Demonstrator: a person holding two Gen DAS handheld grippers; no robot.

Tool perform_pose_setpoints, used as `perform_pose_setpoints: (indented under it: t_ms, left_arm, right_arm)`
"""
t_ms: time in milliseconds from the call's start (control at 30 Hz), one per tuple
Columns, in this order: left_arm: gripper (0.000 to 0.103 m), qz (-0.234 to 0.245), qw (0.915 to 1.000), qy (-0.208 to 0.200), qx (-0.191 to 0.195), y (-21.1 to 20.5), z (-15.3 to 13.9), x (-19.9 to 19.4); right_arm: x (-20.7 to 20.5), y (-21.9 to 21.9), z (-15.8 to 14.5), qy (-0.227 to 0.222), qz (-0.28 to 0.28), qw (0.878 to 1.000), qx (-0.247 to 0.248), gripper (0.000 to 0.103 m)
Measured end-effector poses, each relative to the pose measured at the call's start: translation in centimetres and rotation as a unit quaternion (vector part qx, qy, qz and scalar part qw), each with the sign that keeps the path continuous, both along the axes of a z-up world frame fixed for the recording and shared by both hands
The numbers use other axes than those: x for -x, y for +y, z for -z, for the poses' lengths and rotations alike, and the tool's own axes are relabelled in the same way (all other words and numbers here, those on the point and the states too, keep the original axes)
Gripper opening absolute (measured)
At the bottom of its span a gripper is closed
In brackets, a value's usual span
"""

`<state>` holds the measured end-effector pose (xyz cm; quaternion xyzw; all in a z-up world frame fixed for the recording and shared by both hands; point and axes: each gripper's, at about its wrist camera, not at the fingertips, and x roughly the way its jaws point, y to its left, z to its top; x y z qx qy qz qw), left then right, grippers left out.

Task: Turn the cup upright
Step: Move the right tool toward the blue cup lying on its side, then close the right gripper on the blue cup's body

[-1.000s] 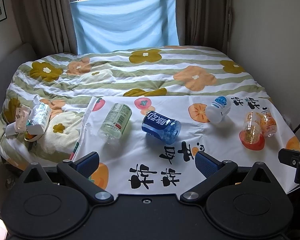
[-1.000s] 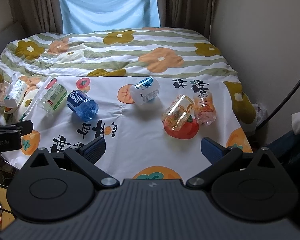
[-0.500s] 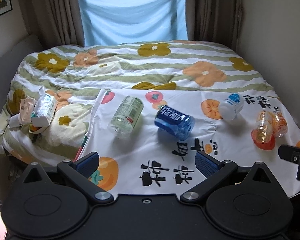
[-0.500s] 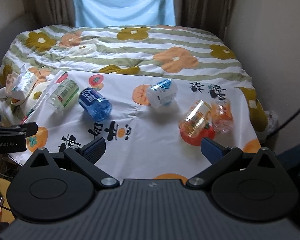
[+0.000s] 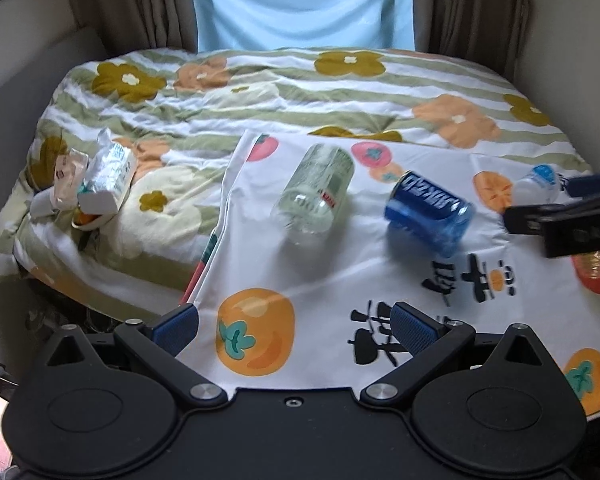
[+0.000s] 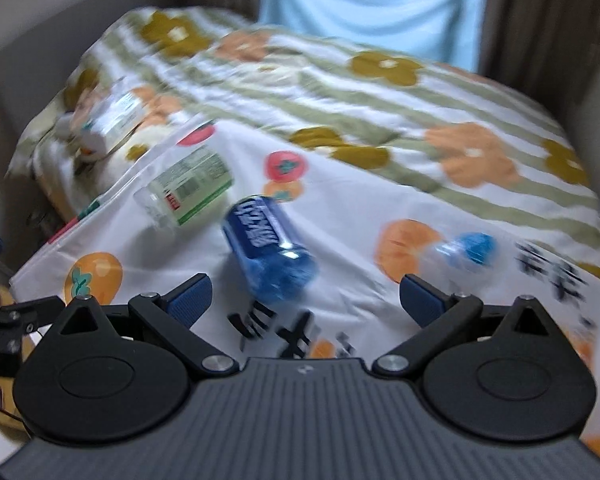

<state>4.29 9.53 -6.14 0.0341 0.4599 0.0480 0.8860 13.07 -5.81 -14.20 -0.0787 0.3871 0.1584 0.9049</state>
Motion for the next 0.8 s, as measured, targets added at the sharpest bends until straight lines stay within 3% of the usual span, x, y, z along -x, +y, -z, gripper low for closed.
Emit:
perform_pose_setpoints:
  t_ms: [333, 633, 800]
  left_arm:
    - [0.103, 0.003, 0.9998, 0.016, 0.008, 0.9, 3.4, -2.2]
    - [0.103, 0.011, 0.9995, 0.025, 0.018, 1.1, 4.5, -3.2]
    - [0.103, 0.013, 0.9994, 0.024, 0.019, 1.3, 4.5, -3.5]
  right_arm:
    - [-8.4, 5.4, 5.8, 0.042, -0.089, 0.994, 0.038, 0.103]
    - [-10.6, 6.0, 7.6, 0.085, -0.112, 0.989, 0.035, 0.103]
    - [-11.0, 6.0, 8.1, 0.096, -0.112, 0.988, 0.034, 0.086]
